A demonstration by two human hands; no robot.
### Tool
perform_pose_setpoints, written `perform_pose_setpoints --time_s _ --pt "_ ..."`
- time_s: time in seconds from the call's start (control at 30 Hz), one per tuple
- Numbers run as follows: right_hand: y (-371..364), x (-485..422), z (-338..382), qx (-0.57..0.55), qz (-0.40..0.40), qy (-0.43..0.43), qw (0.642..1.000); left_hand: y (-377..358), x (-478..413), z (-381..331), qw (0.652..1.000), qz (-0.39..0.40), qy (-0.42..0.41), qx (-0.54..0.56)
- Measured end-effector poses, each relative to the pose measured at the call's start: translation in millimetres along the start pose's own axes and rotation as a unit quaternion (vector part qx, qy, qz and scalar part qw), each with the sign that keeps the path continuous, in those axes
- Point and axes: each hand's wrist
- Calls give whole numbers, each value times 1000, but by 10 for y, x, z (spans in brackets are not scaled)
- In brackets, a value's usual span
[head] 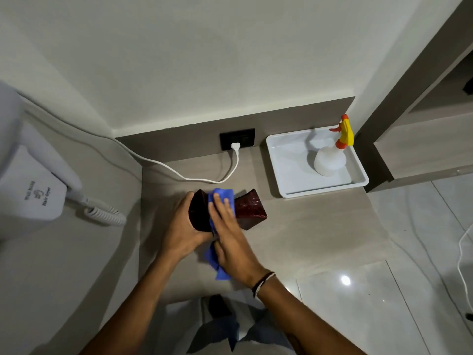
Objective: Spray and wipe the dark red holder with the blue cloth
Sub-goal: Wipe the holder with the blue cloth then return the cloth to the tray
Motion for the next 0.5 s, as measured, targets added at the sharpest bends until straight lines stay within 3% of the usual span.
perform_pose_setpoints --time_s 0.1,0.23,0.3,0.4,0.5 --pt "21 16 -139 53 23 31 998 67 0 11 999 -13 -2 -31" --pt "352 57 -585 176 22 -101 979 77 48 -13 997 -20 32 -74" --pt "327 -18 -466 123 15 -111 986 32 28 -103 997 -27 31 -72" --pt "93 -159 -35 0 6 -6 1000 4 -12 -116 999 -21 4 -48" --pt "60 -146 4 -22 46 41 998 72 12 -53 999 -25 28 -26"
Point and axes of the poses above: each hand's wrist, its own x-axis away from the middle knuckle, its own y-axis out of the back of the hand, z = x × y
